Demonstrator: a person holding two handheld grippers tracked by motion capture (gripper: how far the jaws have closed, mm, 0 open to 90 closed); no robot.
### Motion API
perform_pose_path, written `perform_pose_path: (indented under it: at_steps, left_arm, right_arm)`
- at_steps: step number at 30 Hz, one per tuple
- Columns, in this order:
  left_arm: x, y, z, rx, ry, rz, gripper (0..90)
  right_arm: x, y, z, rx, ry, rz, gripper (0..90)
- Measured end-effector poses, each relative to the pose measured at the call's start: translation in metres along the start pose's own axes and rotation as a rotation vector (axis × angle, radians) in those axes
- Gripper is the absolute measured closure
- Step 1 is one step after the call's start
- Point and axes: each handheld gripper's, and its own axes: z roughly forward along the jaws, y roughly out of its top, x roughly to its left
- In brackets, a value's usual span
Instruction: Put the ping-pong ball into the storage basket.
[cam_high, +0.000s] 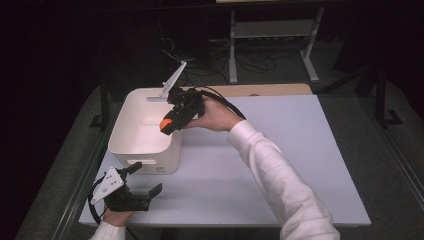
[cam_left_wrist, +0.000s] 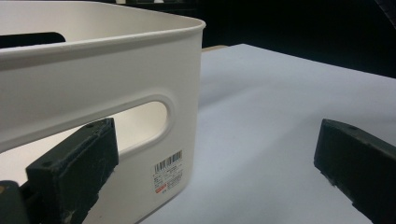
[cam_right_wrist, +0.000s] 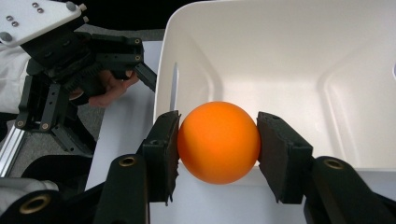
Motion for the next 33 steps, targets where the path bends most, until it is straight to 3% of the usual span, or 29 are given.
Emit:
perform_pose_path:
  at_steps: [9,12,18,19,33]
  left_arm:
    - [0.0,0.0,0.0,-0.016,-0.001,-0.022,0.0]
    - [0.0,0.0,0.0,-0.007,0.001,0.002,0.0]
    - [0.001,0.0,-0.001,-0.001,0.001,0.012,0.0]
    - [0.0,0.0,0.0,-0.005,0.002,-0.004,0.0]
    - [-0.001,0.0,0.0,-0.01,-0.001,-0.021,0.0]
  right_arm:
    - [-0.002,0.009,0.003,-0.015,0.011,0.006,49.3]
    - [-0.005,0.013,0.007,-0.005,0.013,0.004,49.3]
    - [-0.009,0.019,0.013,-0.012,0.013,-0.009,49.3]
    - [-0.009,0.019,0.013,-0.012,0.013,-0.009,49.3]
    - [-0.015,0.022,0.027,-0.022,0.029,0.007,49.2]
